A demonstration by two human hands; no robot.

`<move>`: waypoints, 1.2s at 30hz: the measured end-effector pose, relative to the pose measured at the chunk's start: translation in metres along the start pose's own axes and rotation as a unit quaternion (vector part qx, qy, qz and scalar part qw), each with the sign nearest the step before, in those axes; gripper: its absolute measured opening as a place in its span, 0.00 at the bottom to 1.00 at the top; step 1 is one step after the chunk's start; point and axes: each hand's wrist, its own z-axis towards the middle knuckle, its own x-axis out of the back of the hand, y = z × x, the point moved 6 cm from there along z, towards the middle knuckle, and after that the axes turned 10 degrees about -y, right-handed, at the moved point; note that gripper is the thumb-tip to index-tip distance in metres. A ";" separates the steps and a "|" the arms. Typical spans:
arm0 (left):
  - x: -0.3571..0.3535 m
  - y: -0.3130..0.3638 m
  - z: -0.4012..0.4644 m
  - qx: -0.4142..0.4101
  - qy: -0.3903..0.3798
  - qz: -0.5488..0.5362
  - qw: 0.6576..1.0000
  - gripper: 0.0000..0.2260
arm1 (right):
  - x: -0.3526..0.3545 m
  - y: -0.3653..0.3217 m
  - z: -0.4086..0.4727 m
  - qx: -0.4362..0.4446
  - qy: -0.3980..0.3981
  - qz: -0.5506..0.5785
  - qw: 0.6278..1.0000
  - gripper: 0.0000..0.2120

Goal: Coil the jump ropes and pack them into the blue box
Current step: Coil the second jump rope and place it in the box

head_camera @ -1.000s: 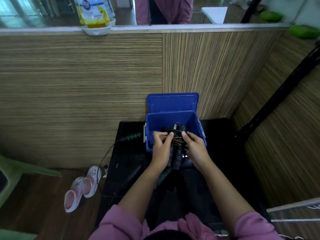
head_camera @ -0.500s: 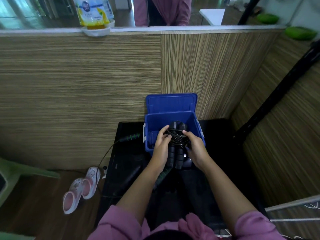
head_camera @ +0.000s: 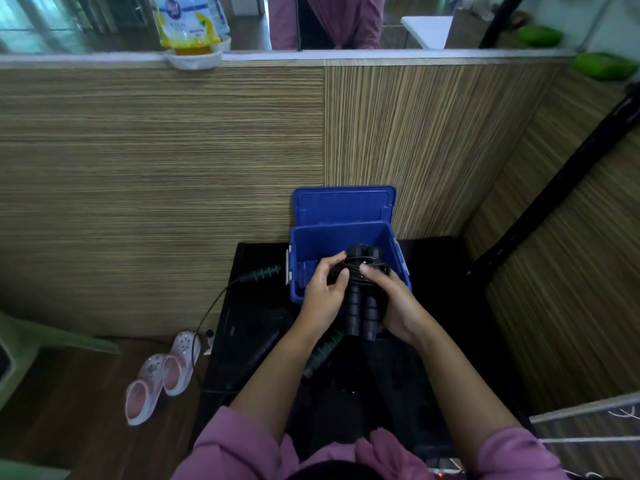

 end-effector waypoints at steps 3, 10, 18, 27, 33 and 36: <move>0.002 0.000 0.000 -0.017 0.011 0.002 1.000 0.07 | 0.003 -0.001 -0.004 0.023 0.016 -0.035 0.999 0.33; 0.005 0.013 0.000 -0.073 0.044 0.153 0.984 0.05 | 0.004 -0.003 -0.005 0.071 0.060 0.044 0.995 0.26; -0.009 0.013 -0.018 -0.127 0.010 0.291 0.948 0.04 | 0.016 -0.018 -0.006 0.113 0.122 0.039 0.985 0.20; -0.022 0.008 -0.015 0.010 -0.040 0.138 0.990 0.24 | 0.027 -0.016 0.001 0.127 0.137 0.037 0.982 0.16; -0.028 0.003 -0.014 0.068 -0.027 0.083 0.994 0.24 | 0.023 -0.013 0.001 0.089 0.096 0.071 0.989 0.04; -0.035 0.005 -0.024 0.035 0.014 0.128 0.991 0.33 | 0.022 -0.017 0.004 0.055 0.117 0.022 0.991 0.19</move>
